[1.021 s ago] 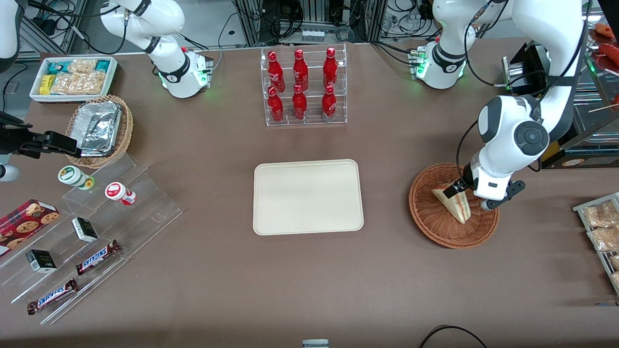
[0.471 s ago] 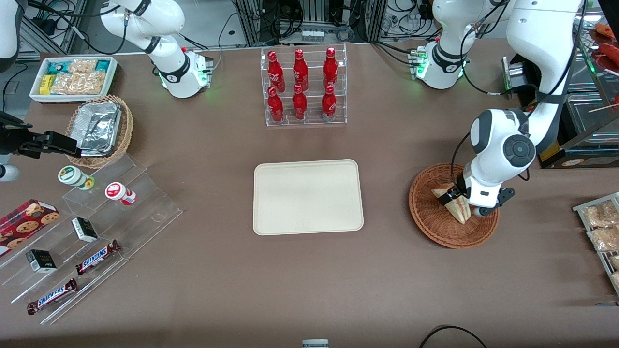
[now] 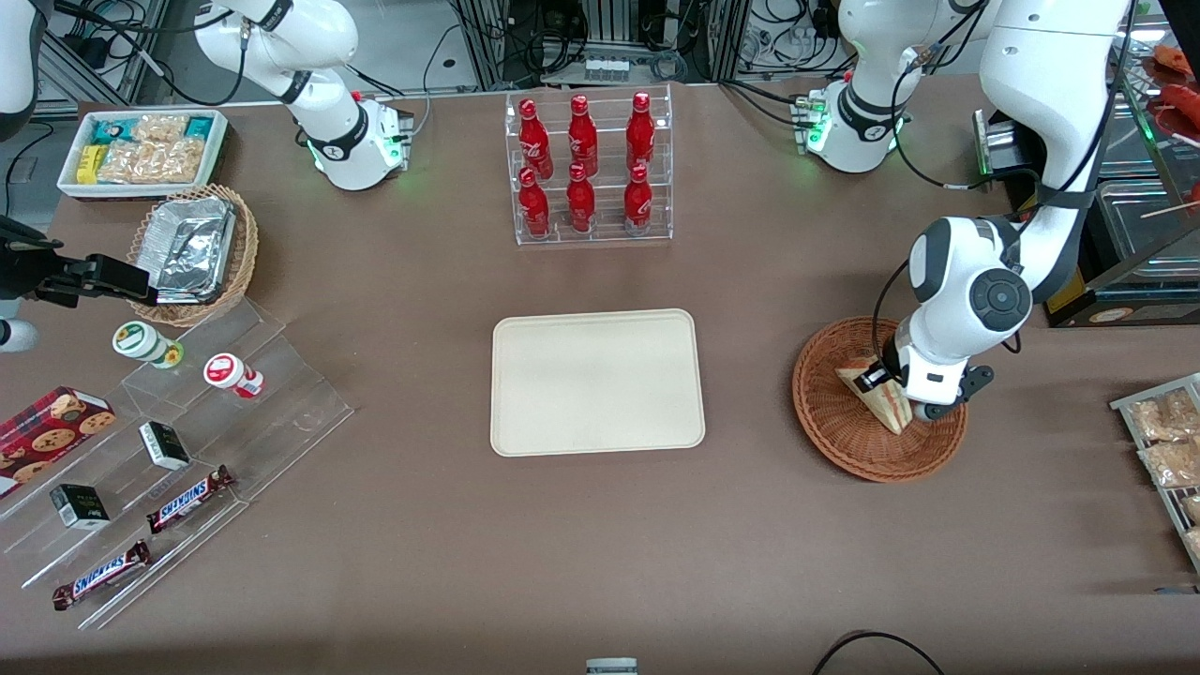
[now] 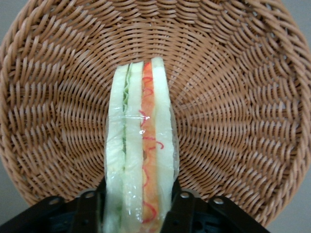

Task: Place sandwich from basket to tray
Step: 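Close the left gripper on the sandwich, then lift the sandwich and carry it over the cream tray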

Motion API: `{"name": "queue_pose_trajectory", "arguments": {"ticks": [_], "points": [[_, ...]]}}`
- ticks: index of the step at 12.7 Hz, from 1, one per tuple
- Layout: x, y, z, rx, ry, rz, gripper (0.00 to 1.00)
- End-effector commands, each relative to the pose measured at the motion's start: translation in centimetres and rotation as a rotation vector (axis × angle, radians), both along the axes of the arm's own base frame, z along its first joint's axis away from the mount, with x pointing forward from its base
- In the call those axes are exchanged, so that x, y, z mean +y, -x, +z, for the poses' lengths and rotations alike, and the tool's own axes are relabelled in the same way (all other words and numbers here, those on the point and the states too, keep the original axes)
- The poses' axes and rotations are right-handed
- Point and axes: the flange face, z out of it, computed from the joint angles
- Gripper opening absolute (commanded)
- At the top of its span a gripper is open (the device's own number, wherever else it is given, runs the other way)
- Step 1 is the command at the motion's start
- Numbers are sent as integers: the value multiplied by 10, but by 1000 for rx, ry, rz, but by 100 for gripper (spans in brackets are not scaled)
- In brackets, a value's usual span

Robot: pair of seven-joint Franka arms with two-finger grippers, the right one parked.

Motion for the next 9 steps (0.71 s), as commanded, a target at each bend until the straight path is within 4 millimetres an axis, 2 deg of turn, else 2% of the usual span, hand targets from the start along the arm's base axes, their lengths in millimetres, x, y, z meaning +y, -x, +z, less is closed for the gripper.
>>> {"name": "queue_pose_trajectory", "arguments": {"ticks": [1,3,6,9], "points": [[-3,4,19,40,-59,-51,0],[-13,-11,43,67,-68,-67,0],[-53,-28,83,99,-81,-125,0],[-105,-35,101,90,-70,-198,0]]}}
